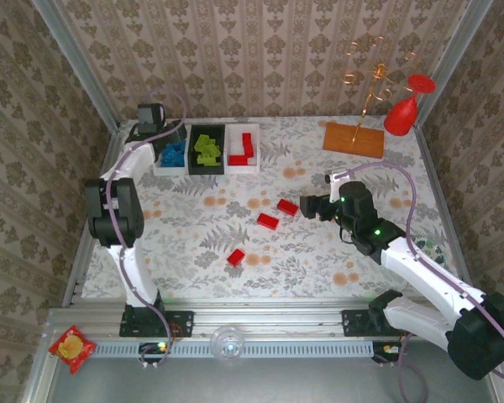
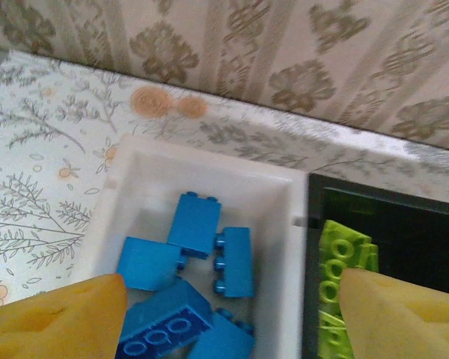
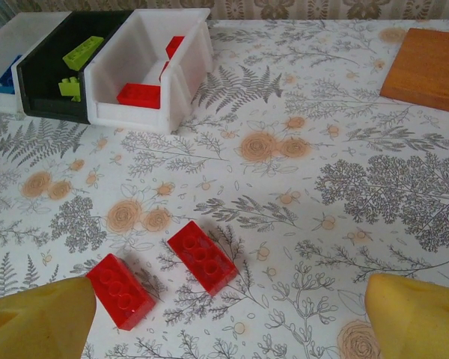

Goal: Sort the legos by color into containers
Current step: Place the lego in the container, then pick up the lego from the center of the table.

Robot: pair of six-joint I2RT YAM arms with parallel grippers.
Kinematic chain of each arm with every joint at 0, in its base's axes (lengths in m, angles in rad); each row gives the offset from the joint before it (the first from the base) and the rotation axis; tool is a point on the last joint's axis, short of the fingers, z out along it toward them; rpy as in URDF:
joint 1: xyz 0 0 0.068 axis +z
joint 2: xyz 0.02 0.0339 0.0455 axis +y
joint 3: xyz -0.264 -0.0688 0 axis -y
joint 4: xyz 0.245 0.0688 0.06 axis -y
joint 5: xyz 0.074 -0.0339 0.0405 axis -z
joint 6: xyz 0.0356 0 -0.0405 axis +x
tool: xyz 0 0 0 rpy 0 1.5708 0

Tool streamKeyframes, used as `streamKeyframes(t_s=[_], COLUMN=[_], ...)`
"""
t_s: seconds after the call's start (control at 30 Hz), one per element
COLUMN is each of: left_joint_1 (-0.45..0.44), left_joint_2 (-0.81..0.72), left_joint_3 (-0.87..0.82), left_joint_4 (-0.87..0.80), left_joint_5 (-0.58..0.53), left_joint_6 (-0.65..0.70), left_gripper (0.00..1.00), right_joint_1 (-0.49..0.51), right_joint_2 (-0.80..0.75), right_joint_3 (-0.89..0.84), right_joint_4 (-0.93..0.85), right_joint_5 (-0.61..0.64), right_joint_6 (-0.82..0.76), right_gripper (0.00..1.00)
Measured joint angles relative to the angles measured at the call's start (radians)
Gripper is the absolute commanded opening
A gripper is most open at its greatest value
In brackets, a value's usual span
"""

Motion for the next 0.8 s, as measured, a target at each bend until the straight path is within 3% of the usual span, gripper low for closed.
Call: streamKeyframes(t_s=[0.47, 0.8], left_joint_1=[-0.223, -0.389], left_joint_2=[-0.357, -0.462], left_joint_3=[-0.291, -0.515], left_joint_4=[0.078, 0.090], left_joint_5=[0.043, 0.083], left_joint_6=[0.025, 0.058], left_gripper=[0.77, 0.76], right_joint_1=[0.000, 0.001], right_joint_2=[-0.013, -0.043], right_joint_3=[-0.009, -0.017], right_joint_4=[0.001, 0.001], right_joint_5=[0.003, 0.032], right_joint_6=[0.000, 0.002], right_gripper=[0.94, 0.94])
